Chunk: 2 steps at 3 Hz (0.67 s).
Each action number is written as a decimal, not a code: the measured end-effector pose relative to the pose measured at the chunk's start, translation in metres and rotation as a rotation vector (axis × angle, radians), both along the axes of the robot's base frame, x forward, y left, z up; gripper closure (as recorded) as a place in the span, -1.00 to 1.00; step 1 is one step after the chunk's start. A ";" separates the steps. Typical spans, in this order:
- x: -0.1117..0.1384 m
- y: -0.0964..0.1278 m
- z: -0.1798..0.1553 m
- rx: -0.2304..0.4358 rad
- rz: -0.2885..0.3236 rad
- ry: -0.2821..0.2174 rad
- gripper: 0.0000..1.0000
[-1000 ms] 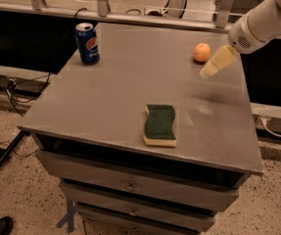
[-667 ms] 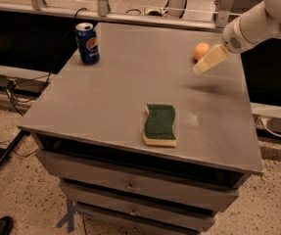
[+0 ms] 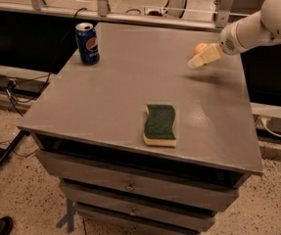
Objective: Move orange near pepsi can
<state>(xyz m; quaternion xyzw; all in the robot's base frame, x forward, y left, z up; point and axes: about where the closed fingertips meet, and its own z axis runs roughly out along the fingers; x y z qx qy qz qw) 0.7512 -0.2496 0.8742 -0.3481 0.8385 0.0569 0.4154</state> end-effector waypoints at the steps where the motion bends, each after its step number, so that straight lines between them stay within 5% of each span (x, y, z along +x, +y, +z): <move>1: 0.010 0.006 -0.009 0.049 -0.022 0.015 -0.66; 2: 0.015 0.008 -0.024 0.098 -0.039 0.037 -0.19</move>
Offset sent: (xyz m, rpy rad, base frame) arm 0.0186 0.0046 -0.0355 0.1548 0.0556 -0.0681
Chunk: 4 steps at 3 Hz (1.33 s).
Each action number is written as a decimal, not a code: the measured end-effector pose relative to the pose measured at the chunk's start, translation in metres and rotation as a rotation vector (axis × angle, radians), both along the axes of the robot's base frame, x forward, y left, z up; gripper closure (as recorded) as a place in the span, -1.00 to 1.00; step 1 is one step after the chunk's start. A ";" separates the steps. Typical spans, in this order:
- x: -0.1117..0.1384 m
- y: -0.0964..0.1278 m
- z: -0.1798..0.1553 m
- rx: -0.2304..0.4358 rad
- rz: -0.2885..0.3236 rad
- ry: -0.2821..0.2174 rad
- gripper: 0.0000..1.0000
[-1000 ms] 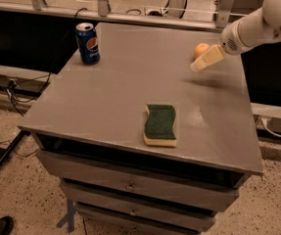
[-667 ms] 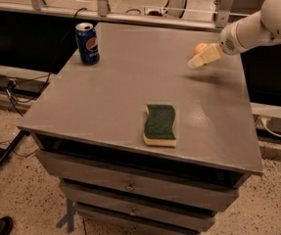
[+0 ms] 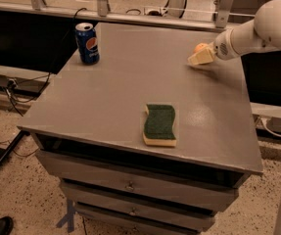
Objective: Move orange near pepsi can
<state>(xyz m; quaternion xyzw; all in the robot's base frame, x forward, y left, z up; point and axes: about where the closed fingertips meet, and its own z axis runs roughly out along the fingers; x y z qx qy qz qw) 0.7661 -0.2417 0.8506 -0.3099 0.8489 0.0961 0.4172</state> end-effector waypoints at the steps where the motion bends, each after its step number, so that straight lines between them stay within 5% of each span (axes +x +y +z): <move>1: 0.000 0.008 0.002 0.048 0.021 -0.007 0.26; 3: -0.016 0.030 0.038 0.051 0.088 -0.060 1.00; 4: -0.022 0.046 0.022 0.065 0.134 -0.032 1.00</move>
Offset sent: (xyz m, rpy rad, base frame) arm -0.0478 0.0495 0.1144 0.0398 -0.1651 0.1678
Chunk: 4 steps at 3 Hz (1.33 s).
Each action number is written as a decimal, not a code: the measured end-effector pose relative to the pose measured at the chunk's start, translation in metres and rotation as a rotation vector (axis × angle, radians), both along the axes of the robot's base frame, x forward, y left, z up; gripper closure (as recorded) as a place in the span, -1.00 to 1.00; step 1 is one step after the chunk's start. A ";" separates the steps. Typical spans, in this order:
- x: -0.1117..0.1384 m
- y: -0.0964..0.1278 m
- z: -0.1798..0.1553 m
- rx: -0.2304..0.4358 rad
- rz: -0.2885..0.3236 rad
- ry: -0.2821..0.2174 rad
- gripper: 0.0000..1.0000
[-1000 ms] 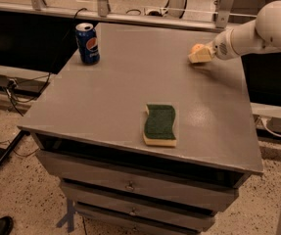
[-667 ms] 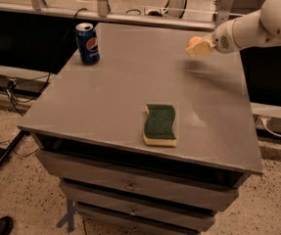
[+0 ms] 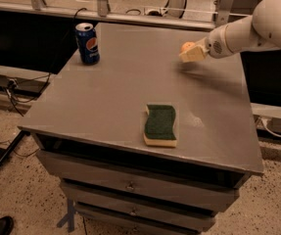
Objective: Move orange near pepsi can
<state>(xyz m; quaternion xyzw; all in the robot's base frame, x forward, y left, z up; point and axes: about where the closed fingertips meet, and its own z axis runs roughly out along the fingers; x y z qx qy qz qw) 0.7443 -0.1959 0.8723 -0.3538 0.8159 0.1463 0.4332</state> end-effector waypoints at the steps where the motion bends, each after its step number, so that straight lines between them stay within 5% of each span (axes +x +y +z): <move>1: -0.002 0.054 -0.021 0.049 0.113 0.023 1.00; 2: -0.001 0.132 -0.025 0.112 0.259 0.010 1.00; 4: 0.016 0.224 -0.014 0.172 0.412 -0.050 1.00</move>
Offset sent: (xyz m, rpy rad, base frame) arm -0.0012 0.2206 -0.0249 0.1861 -0.0162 0.4304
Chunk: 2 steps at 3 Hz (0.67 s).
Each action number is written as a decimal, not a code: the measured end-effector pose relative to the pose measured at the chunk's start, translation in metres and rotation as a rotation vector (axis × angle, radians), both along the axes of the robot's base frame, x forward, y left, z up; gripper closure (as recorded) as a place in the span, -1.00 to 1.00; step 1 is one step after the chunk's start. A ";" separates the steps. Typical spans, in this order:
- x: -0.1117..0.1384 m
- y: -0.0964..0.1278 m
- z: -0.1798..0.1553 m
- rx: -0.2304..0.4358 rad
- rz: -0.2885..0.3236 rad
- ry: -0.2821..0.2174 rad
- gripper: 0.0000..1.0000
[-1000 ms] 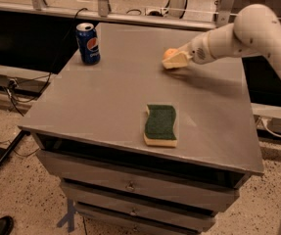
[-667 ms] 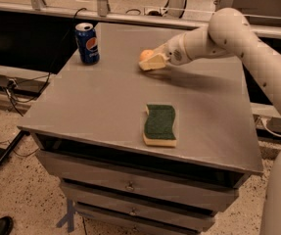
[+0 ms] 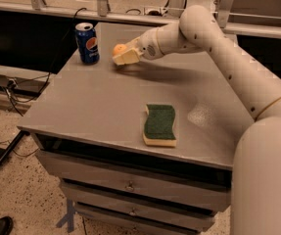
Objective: Move orange near pepsi can
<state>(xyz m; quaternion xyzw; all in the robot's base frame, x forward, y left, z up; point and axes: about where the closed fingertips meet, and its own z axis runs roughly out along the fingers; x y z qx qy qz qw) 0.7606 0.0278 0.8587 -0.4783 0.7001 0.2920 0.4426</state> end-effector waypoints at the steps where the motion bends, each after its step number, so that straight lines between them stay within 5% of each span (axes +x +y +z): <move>1: 0.002 0.026 0.002 0.020 0.044 -0.005 1.00; 2: -0.002 0.050 -0.009 0.007 0.087 0.029 0.51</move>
Offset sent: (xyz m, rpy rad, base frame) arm -0.0033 0.0603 -0.0135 -0.0104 0.0502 0.1105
